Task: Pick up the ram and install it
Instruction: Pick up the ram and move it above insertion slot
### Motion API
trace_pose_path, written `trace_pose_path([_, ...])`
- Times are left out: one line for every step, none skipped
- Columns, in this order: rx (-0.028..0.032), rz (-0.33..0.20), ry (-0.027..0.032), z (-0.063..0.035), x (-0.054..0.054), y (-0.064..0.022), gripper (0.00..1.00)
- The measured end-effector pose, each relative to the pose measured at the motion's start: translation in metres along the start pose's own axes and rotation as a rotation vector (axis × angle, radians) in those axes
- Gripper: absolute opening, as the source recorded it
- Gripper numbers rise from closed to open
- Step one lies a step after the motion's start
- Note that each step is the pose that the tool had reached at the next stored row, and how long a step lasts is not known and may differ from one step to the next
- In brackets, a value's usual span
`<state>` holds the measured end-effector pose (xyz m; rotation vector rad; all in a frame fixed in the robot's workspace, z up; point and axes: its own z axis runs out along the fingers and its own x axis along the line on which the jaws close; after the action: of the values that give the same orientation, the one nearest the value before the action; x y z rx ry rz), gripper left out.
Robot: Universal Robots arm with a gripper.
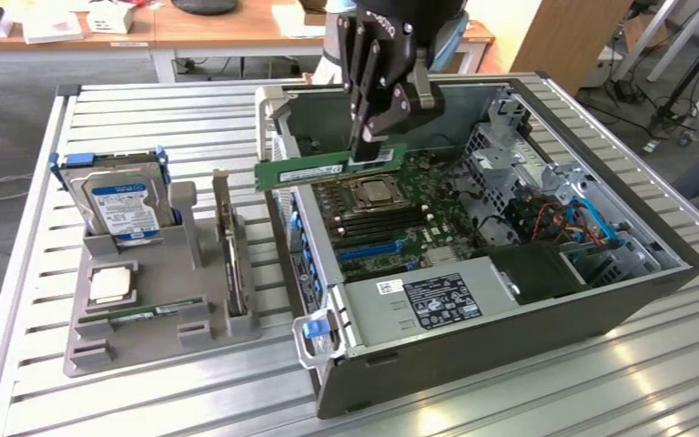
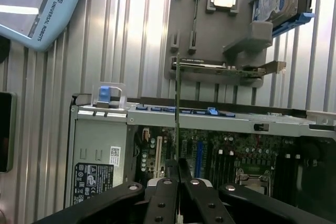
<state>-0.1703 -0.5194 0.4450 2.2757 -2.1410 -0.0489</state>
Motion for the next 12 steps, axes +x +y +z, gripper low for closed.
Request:
trace_pose_path([0.0,-0.001,0.0,-0.0001,0.0,-0.0024,0.12])
trace_pose_path([0.0,-0.002,0.0,-0.0001,0.0,-0.0047,0.12])
trace_pose_path([0.0,-0.002,0.0001,-0.0002,0.0,-0.007,0.12])
trace_pose_path([0.0,-0.003,0.0001,-0.0003,0.001,-0.0091,0.12])
trace_pose_path([0.0,-0.004,0.0001,-0.0004,0.001,-0.0112,0.12])
trace_pose_path([0.0,-0.004,0.0001,-0.0004,0.001,-0.0135,0.12])
trace_pose_path([0.0,-0.005,0.0001,-0.0005,0.001,-0.0155,0.12])
trace_pose_path([0.0,-0.005,0.0002,-0.0006,0.001,-0.0172,0.12])
trace_pose_path([-0.0001,-0.006,0.0003,-0.0007,0.001,-0.019,0.12])
trace_pose_path([-0.0001,-0.006,0.0003,-0.0008,0.001,-0.0207,0.12])
trace_pose_path([-0.0001,-0.007,0.0003,-0.0008,0.001,-0.0226,0.12])
trace_pose_path([-0.0001,-0.007,0.0003,-0.0009,0.002,-0.0245,0.12])
